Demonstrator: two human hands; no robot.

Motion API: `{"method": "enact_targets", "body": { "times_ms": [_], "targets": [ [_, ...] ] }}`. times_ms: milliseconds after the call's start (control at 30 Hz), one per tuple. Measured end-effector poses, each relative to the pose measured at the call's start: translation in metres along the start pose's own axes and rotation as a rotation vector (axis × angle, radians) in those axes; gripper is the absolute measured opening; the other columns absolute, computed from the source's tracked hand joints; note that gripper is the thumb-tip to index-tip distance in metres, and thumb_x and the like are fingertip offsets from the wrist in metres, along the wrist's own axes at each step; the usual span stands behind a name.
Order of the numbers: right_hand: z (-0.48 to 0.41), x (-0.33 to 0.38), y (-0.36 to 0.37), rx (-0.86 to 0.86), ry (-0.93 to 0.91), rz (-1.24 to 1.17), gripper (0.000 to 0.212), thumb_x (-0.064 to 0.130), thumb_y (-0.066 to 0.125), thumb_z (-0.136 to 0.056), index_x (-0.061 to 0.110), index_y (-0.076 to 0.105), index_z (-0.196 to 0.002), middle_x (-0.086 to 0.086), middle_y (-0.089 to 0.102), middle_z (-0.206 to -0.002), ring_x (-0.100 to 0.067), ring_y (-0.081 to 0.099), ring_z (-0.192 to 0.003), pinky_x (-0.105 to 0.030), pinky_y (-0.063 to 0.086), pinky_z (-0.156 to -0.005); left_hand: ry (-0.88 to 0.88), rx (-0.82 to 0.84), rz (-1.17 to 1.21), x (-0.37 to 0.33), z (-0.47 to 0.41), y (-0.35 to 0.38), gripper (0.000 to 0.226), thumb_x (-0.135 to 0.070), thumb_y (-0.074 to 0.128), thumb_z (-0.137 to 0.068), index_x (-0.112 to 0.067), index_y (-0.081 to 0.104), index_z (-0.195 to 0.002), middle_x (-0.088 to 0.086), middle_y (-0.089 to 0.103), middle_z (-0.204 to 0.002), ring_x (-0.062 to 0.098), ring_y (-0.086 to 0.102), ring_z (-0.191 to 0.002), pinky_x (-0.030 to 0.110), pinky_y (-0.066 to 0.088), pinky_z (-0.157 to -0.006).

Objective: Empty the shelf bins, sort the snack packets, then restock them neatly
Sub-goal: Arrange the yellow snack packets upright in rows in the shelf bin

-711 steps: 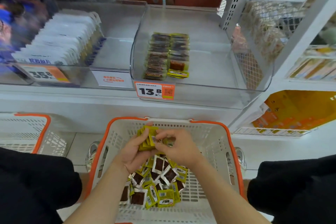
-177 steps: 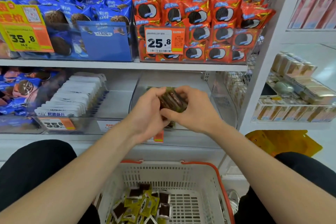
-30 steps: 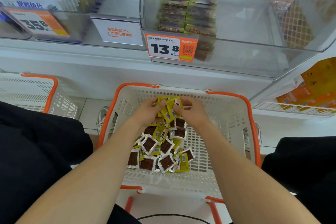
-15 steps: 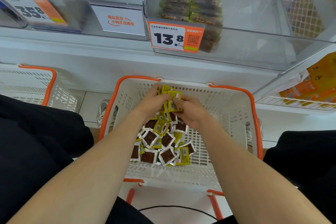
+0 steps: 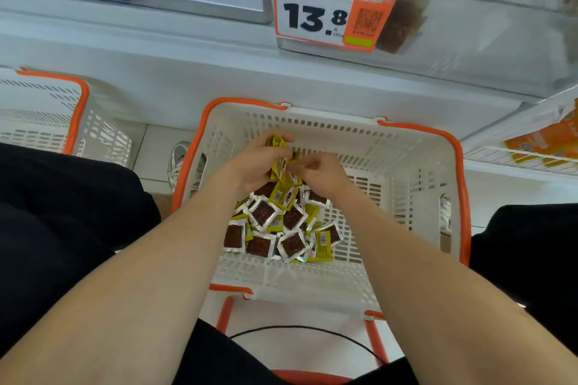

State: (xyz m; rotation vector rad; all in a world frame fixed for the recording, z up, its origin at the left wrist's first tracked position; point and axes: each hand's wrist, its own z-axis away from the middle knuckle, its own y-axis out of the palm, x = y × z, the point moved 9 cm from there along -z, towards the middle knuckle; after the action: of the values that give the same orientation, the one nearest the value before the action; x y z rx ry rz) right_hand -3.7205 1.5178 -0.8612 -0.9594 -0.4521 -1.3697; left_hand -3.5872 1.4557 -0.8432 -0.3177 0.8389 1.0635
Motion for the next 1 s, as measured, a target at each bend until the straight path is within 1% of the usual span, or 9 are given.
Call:
{"method": "enact_targets", "body": {
  "times_ms": [167,233,333,400,467,667,800,900,1000],
  "targets": [
    [-0.010,-0.005,0.047,0.097,-0.197,0.382,0.029,0.037,0.055,-0.106,0.014,0.071,-0.100,-0.009,0.073,-0.094,-0.027,0.067,-0.085,-0.040,0.054,-0.072,-0.011,-0.095,-0.028,0.024,-0.008,-0.022,0.026,-0.002,0.063,-0.100,-0.015,0.063,-0.122,0.018,0.069,-0.113,0.034,0.067,-0.100,0.053,0.058,-0.085],
    [-0.012,-0.010,0.060,0.104,-0.194,0.469,0.024,0.034,0.059,-0.102,0.016,0.066,-0.116,-0.010,0.073,-0.104,-0.031,0.068,-0.093,-0.044,0.057,-0.076,0.001,-0.185,-0.038,0.029,-0.009,-0.031,0.025,-0.006,0.061,-0.101,-0.019,0.062,-0.122,0.014,0.069,-0.109,0.030,0.066,-0.091,0.048,0.055,-0.079],
    [-0.011,-0.029,0.073,0.106,-0.145,0.788,0.060,0.042,0.074,-0.085,0.018,0.053,-0.135,-0.011,0.064,-0.121,-0.037,0.061,-0.114,-0.051,0.056,-0.090,0.012,-0.274,-0.028,0.033,-0.010,-0.039,0.016,-0.019,0.063,-0.103,-0.028,0.061,-0.117,0.007,0.069,-0.107,0.024,0.064,-0.085,0.045,0.055,-0.078],
    [-0.005,-0.037,0.080,0.126,-0.162,0.981,0.077,0.048,0.080,-0.083,0.017,0.045,-0.145,-0.013,0.055,-0.134,-0.039,0.052,-0.127,-0.055,0.048,-0.103,-0.001,-0.246,0.017,0.035,-0.011,-0.038,0.015,-0.022,0.067,-0.102,-0.030,0.061,-0.113,0.005,0.068,-0.105,0.023,0.064,-0.087,0.051,0.060,-0.084],
    [-0.002,-0.040,0.082,0.151,-0.212,1.030,0.071,0.044,0.079,-0.087,0.016,0.046,-0.142,-0.013,0.053,-0.134,-0.038,0.051,-0.127,-0.053,0.045,-0.104,-0.026,-0.185,0.059,0.036,-0.010,-0.033,0.019,-0.019,0.072,-0.100,-0.028,0.061,-0.113,0.010,0.067,-0.101,0.025,0.065,-0.089,0.056,0.060,-0.089],
    [-0.009,-0.030,0.022,-0.079,-0.172,0.471,0.018,0.018,0.062,-0.091,0.023,0.065,-0.108,0.004,0.064,-0.097,-0.024,0.062,-0.087,-0.034,0.048,-0.072,-0.065,-0.122,0.206,0.033,-0.002,-0.029,0.032,-0.006,0.078,-0.092,-0.021,0.060,-0.113,0.009,0.067,-0.092,0.024,0.068,-0.089,0.052,0.058,-0.088],
    [0.002,0.033,-0.008,-0.151,-0.332,0.245,0.018,0.020,0.059,-0.104,0.016,0.069,-0.119,0.004,0.071,-0.104,-0.017,0.066,-0.095,-0.030,0.050,-0.080,-0.094,-0.040,0.351,0.017,0.003,-0.017,0.031,-0.013,0.067,-0.100,-0.016,0.055,-0.128,0.010,0.067,-0.099,0.026,0.070,-0.086,0.053,0.059,-0.087],
    [0.022,0.069,-0.005,-0.098,-0.409,0.159,0.019,0.026,0.052,-0.108,0.018,0.054,-0.126,0.008,0.066,-0.106,-0.012,0.064,-0.094,-0.032,0.053,-0.083,-0.027,0.005,0.390,-0.004,0.014,-0.002,0.040,-0.026,0.050,-0.110,-0.006,0.053,-0.145,0.017,0.071,-0.128,0.032,0.071,-0.114,0.057,0.056,-0.100],
    [0.039,0.085,0.005,-0.016,-0.487,0.148,0.032,0.042,0.048,-0.107,0.026,0.057,-0.133,0.006,0.066,-0.124,-0.014,0.061,-0.114,-0.043,0.051,-0.100,0.029,0.032,0.429,-0.024,0.029,0.012,0.052,-0.040,0.040,-0.112,-0.004,0.054,-0.146,0.021,0.064,-0.141,0.034,0.062,-0.131,0.048,0.058,-0.100]
  ]
}}
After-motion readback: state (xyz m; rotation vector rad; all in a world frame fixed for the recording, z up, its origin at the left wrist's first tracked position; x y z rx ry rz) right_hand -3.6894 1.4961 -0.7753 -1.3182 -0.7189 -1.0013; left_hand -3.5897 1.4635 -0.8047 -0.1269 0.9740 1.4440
